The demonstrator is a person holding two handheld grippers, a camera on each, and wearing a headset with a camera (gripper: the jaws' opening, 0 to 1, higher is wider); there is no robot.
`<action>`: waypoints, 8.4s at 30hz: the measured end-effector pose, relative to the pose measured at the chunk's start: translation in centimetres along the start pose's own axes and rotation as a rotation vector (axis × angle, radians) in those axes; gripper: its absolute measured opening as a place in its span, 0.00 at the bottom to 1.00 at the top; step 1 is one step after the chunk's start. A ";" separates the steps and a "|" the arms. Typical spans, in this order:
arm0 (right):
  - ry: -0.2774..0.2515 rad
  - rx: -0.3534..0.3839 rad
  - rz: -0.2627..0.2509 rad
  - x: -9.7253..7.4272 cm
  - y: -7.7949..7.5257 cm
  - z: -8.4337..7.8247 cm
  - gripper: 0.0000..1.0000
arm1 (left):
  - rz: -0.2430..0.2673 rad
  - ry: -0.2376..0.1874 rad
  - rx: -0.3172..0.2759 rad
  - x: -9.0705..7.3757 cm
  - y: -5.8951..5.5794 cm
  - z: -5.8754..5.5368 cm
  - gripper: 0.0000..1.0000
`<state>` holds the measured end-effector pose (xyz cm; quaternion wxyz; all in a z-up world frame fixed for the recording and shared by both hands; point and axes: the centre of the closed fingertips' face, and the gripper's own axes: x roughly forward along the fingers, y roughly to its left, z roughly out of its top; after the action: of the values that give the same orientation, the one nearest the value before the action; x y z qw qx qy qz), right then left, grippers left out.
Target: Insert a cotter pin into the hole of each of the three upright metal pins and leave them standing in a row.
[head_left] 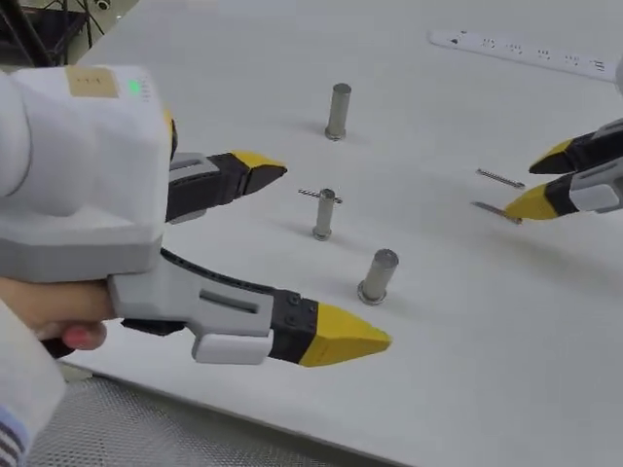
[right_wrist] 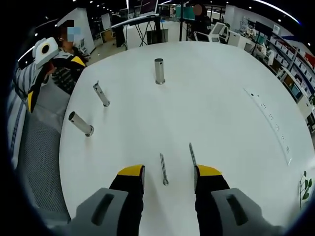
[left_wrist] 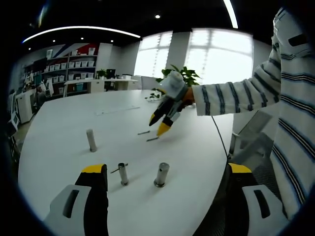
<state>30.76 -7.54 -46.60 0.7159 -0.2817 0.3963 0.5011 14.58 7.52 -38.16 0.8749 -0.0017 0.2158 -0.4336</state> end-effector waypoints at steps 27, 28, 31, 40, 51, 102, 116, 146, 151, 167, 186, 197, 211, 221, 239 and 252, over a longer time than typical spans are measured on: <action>0.093 -0.040 -0.027 2.9 -4.0 -1.0 0.05 | 0.046 0.010 0.011 -0.2 0.6 0.3 0.99; 0.092 -0.047 -0.021 2.9 -4.0 -0.9 0.03 | 0.045 0.012 0.014 -0.3 0.6 0.3 0.99; 0.106 -0.077 -0.013 2.9 -3.6 -0.9 0.01 | 0.043 0.002 0.014 -0.3 0.5 0.5 0.99; 0.128 -0.112 -0.019 3.0 -3.5 -1.0 0.00 | 0.046 -0.015 -0.029 -0.4 0.4 0.3 0.96; 0.099 -0.101 -0.054 1.7 -3.2 -0.7 0.00 | 0.055 -0.001 -0.026 -0.5 0.6 0.0 0.96; -0.322 -0.274 -0.276 -8.6 11.1 5.2 0.00 | -0.051 -0.068 -0.151 2.6 -0.5 3.3 0.65; -0.295 -0.349 -0.271 -7.5 14.8 4.1 0.00 | -0.158 -0.049 -0.201 4.6 -2.3 3.4 0.47; -0.308 -0.332 -0.284 -7.0 17.8 4.4 0.00 | -0.305 0.020 -0.310 6.7 -6.2 2.2 0.01; -0.303 -0.332 -0.285 -6.8 17.8 4.4 0.00 | -0.298 0.035 -0.292 6.8 -6.0 1.8 0.00; -0.316 -0.346 -0.280 -6.7 17.9 4.8 0.00 | -0.276 0.028 -0.296 6.6 -5.6 1.9 0.00; -0.383 -0.098 -0.111 -6.0 17.6 3.3 0.16 | -0.339 0.005 -0.038 5.0 -7.2 2.4 0.00; -0.421 -0.060 -0.056 -6.1 18.2 3.4 0.09 | -0.371 0.014 0.095 4.9 -7.5 2.2 0.00; -0.394 -0.123 0.027 -6.0 20.0 3.4 0.00 | -0.402 0.106 0.279 5.1 -8.4 0.7 0.00; -0.334 -0.211 0.104 -5.5 21.2 2.9 0.00 | -0.433 0.173 0.358 4.9 -8.8 -0.4 0.00; -0.330 -0.239 0.143 -5.0 21.0 2.7 0.00 | -0.422 0.213 0.411 5.2 -7.8 -1.4 0.00; -0.340 -0.182 0.090 -4.5 18.7 2.5 0.00 | -0.282 0.239 0.405 5.2 -3.3 -1.7 0.14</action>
<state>13.02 -1.45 -41.56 0.7210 -0.2389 0.2348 0.6066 14.20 1.82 -41.00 0.7568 0.1944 0.2241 -0.5825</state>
